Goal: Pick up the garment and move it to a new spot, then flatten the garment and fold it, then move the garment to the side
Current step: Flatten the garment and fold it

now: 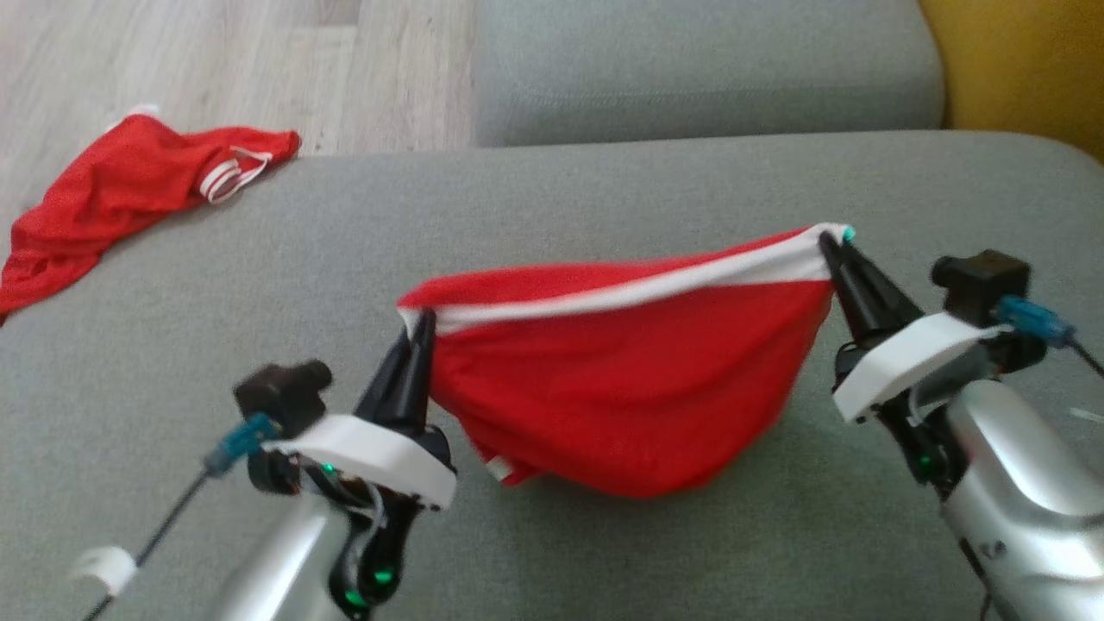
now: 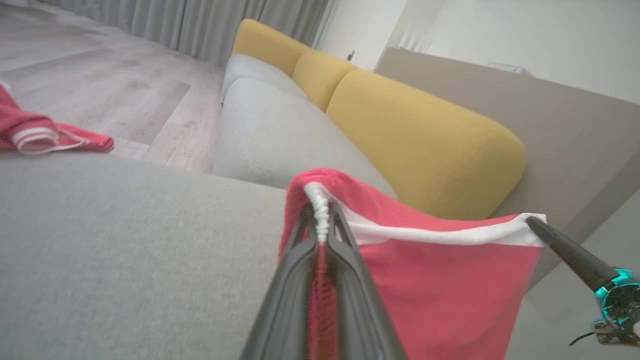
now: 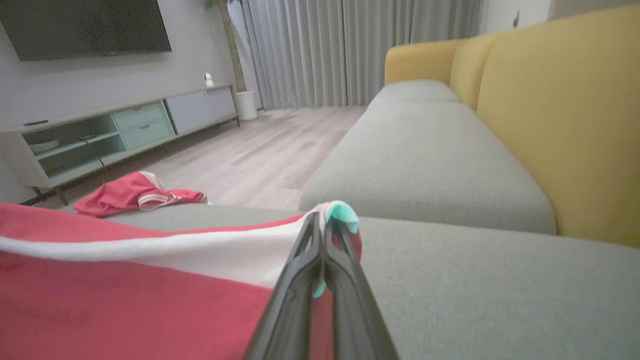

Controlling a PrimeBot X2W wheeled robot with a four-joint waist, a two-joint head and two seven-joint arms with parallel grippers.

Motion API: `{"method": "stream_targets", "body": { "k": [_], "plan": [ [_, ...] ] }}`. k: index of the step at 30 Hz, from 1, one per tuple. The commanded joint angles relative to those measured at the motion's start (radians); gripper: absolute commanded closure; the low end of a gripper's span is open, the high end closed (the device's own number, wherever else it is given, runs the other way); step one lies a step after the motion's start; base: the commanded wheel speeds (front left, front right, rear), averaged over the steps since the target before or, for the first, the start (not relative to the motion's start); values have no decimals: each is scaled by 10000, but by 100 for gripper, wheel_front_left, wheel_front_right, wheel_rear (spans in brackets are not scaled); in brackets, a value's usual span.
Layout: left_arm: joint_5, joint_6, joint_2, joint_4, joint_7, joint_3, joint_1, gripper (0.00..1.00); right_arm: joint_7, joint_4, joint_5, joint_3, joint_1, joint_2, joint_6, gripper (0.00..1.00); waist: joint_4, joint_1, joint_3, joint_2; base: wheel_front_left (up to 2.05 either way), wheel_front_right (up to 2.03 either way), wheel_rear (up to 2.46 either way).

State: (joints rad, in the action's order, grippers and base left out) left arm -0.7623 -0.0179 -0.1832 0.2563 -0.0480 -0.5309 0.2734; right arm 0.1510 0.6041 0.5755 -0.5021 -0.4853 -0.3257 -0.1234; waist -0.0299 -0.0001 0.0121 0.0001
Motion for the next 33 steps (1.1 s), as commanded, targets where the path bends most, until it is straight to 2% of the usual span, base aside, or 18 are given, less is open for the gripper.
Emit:
{"method": "stream_targets", "body": {
  "k": [1,6,12,15,18,22,25,29,33],
  "plan": [
    [-154,-44,-352,-935,127,609,349,100,90,-962,-233,272,124,-295,-73,100,77,1,215,-1,0,0,0],
    [-448,-278,-866,-2670,794,1039,631,100,-373,-3191,-718,1319,714,-481,-73,100,186,1,564,-1,0,0,0],
    [-784,-710,-1466,-4717,1817,1622,1347,100,-1426,-6218,-1581,2769,1470,-249,-73,100,279,1,807,-1,0,0,0],
    [-740,-871,-1867,-5277,2383,1760,1757,100,-2150,-7477,-1935,3211,1746,-8,-73,100,357,1,790,-1,0,0,0],
    [-612,-984,-2159,-5403,2761,1820,2099,100,-2737,-8220,-2185,3390,1832,201,-73,100,464,1,634,-1,0,0,0],
    [-635,-980,-2235,-5141,3018,1797,2419,100,-3131,-8347,-2260,3382,1700,429,-73,100,567,1,329,-1,0,0,0],
    [-671,-833,-2242,-4431,3209,1716,2861,100,-3300,-7856,-2230,3156,1188,612,-73,100,711,1,-99,-1,0,0,0],
    [-402,-490,-2294,-3085,3273,1630,4073,100,-3062,-6518,-2365,2748,-336,706,-73,100,950,1,-1070,-1,0,0,0],
    [202,-26,-2191,-1532,2801,1566,5947,100,-2244,-4770,-2608,2547,-2601,936,-73,100,1224,1,-1991,-1,0,0,0]
  ]
}}
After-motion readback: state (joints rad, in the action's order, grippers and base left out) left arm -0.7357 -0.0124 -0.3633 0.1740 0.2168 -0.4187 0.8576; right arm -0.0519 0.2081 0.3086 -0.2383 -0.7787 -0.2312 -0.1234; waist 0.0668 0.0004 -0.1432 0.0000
